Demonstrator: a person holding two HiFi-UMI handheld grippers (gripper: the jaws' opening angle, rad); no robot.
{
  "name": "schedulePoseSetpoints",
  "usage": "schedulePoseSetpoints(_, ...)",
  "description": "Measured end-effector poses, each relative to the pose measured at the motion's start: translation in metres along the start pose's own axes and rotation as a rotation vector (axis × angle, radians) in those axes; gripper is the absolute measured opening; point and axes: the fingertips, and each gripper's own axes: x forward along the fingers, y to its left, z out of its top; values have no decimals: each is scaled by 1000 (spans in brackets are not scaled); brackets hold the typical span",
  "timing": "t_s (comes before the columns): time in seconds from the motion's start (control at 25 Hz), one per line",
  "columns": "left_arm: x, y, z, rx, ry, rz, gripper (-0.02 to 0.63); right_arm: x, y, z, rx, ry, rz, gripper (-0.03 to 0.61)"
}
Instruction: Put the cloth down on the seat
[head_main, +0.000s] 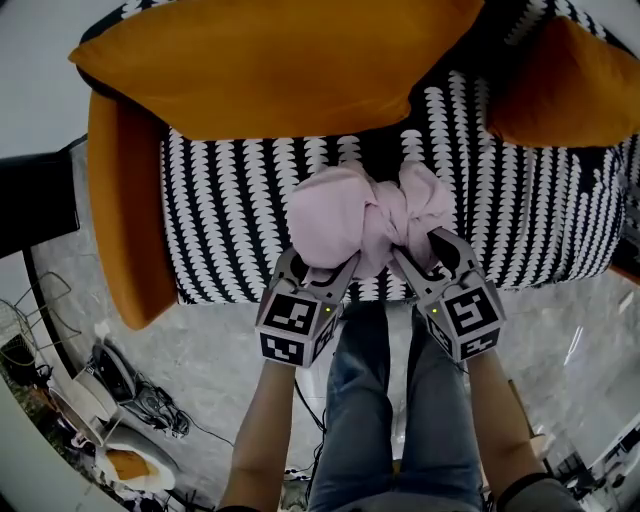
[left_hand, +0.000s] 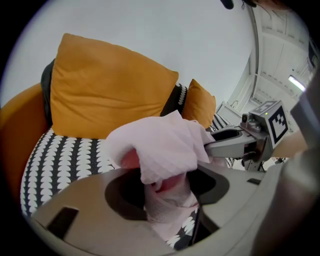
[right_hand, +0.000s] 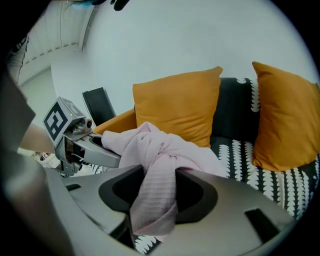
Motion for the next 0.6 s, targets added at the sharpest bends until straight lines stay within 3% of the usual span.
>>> schedulePoseSetpoints(0.2, 7, -3, -2, -3, 24, 34, 265, -11, -11, 0, 1, -24, 2, 212)
schedulePoseSetpoints(0.32, 4, 5, 4, -13, -27, 61, 262, -10, -9, 6, 9, -67, 34, 155)
schedulePoseSetpoints(0.4, -1, 11, 10, -50, -64, 78, 261, -9, -6, 8, 7, -73, 49, 153)
schedulePoseSetpoints(0.6, -17, 18, 9, -55, -67, 105, 245, -10, 5, 13, -8, -79, 63, 107)
